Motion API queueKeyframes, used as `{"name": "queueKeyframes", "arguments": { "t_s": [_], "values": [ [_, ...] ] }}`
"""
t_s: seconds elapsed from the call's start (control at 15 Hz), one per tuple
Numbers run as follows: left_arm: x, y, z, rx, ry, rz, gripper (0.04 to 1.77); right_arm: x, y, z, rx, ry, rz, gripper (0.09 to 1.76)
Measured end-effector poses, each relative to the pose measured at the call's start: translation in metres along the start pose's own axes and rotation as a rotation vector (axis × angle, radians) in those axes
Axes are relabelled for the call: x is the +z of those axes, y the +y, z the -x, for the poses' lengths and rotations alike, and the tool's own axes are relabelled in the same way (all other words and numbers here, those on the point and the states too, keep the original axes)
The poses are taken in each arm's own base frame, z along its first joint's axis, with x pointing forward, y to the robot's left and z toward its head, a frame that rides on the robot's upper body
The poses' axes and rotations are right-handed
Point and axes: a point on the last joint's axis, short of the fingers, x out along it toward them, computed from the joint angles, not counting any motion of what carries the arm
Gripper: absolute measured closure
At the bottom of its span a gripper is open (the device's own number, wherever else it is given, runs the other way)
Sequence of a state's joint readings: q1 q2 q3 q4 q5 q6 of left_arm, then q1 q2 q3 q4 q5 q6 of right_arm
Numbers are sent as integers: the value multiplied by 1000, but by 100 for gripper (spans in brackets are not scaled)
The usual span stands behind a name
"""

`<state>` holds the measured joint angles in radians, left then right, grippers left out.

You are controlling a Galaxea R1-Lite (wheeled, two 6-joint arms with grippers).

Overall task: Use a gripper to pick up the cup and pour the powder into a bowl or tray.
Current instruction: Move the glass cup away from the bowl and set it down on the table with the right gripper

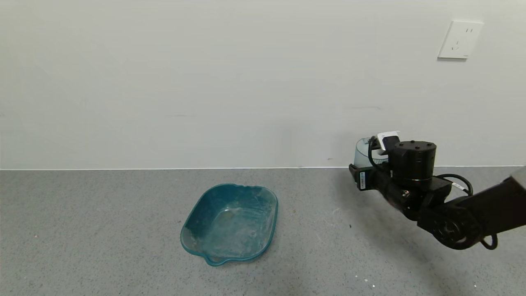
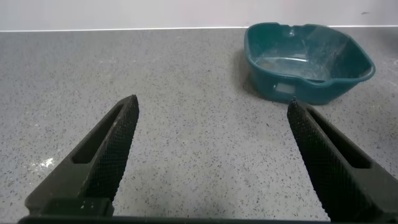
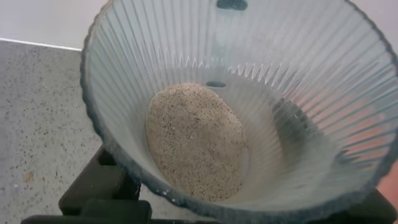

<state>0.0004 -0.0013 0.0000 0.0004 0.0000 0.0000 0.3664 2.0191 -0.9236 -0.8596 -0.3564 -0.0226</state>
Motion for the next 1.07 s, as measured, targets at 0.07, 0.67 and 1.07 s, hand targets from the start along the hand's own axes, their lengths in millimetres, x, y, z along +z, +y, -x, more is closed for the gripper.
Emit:
{"name": "queueKeyframes", "arguments": {
  "t_s": [0.07,0.67,1.07],
  "values": [
    [0,0,0,0,0,0,9,-3,4,-7,2,3,-4,50],
    [0,0,0,0,0,0,9,-38,21,-60,-3,51,0,50],
    [0,0,0,0,0,0,9,-59,28,-75,0,86,14,50]
  ]
}}
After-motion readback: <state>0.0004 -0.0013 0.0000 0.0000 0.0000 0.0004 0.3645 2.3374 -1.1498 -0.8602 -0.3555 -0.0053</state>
